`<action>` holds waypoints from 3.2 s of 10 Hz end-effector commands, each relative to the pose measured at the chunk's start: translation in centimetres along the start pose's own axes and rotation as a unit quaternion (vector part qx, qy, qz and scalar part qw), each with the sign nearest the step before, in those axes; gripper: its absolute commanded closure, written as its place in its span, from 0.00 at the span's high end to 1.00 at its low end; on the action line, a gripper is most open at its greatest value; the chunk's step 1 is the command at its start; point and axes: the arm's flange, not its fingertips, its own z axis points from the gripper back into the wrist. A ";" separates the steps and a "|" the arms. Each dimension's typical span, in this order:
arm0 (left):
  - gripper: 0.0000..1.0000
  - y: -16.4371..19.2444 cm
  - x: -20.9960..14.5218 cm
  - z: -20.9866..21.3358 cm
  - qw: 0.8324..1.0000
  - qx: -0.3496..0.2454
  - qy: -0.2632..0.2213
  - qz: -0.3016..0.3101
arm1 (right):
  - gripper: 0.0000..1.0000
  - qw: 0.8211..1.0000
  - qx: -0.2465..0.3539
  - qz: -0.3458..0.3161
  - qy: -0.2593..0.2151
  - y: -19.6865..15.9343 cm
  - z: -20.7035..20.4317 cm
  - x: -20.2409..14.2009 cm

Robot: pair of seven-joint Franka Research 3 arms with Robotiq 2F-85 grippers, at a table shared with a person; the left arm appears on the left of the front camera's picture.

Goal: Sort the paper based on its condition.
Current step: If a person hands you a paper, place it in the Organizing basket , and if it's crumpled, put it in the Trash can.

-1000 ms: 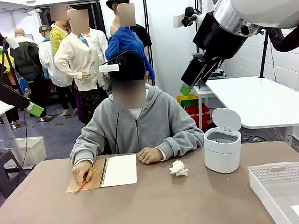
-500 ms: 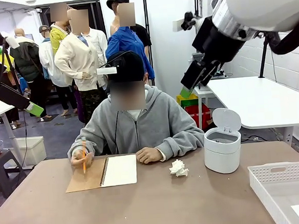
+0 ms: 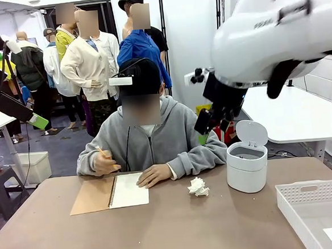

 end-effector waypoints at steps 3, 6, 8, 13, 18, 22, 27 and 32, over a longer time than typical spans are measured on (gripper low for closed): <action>1.00 0.1 -0.1 0.1 1.000 -0.001 -0.003 0.001 | 1.00 0.999 -0.027 -0.015 0.010 -1.8 -8.9 4.3; 1.00 0.1 -0.1 0.1 1.000 -0.001 -0.003 0.001 | 1.00 1.000 -0.014 0.007 -0.011 -2.2 -10.5 5.8; 1.00 0.1 -0.1 0.1 1.000 -0.001 -0.003 0.001 | 1.00 1.000 -0.019 -0.002 0.012 -2.6 -11.8 4.1; 1.00 0.1 -0.1 0.1 1.000 -0.001 -0.003 0.001 | 1.00 0.997 0.010 -0.017 0.073 -4.7 -18.6 6.4; 1.00 0.1 -0.1 0.1 1.000 -0.001 -0.003 0.001 | 1.00 0.991 0.003 -0.018 0.134 -6.0 -24.8 5.9; 1.00 0.1 -0.1 0.1 1.000 -0.001 -0.003 0.001 | 1.00 0.989 0.040 -0.017 0.143 -5.9 -28.4 6.1; 1.00 0.1 -0.1 0.1 1.000 -0.001 -0.003 0.001 | 0.80 0.986 0.067 0.007 0.149 -6.6 -28.9 6.0; 1.00 0.1 -0.1 0.1 1.000 -0.001 -0.003 0.001 | 0.00 0.989 0.034 -0.013 0.141 -6.6 -28.2 6.0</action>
